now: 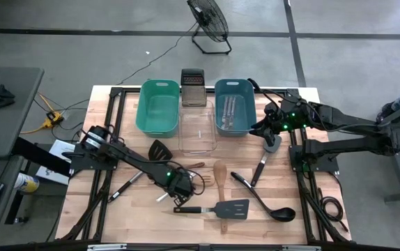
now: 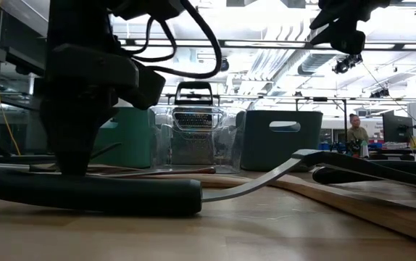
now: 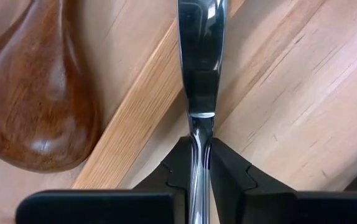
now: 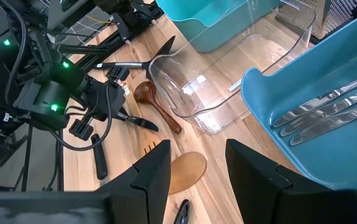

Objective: Pick & Place Kitchen Items
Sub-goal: Put the table knife into the blue bin

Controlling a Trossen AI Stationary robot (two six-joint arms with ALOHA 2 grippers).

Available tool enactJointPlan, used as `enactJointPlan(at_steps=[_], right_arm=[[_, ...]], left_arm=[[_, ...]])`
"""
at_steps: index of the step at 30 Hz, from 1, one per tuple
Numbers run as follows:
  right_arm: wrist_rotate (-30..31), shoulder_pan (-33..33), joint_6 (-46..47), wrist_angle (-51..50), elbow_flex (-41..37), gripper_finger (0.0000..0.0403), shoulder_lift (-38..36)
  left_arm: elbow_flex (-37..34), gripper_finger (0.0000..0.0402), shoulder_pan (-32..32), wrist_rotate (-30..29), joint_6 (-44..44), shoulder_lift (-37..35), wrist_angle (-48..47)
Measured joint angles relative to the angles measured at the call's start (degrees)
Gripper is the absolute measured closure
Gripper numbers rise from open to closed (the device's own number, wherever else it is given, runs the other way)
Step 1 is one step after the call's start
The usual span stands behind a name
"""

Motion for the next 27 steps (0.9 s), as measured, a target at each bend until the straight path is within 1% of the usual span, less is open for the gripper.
enactJointPlan(at_steps=[6,17,21,27], right_arm=[[0.0,0.0,-0.2,0.0,0.0,0.0256,0.0],[-1.7,0.0,-0.2,0.0,0.0,0.0256,0.0],[-1.9,0.0,-0.3,0.0,0.0,0.0256,0.0],[-1.9,0.0,-1.3,-0.3,0.0,0.0256,0.0]], left_arm=[[3.1,0.0371,0.7,1.0,1.5,0.3,-1.6],[3.5,0.0371,0.7,2.2,1.5,0.3,-1.1],[3.6,0.0371,0.6,2.7,1.5,-0.8,-0.1],[3.7,0.0371,0.6,1.3,1.0,-3.8,-0.5]])
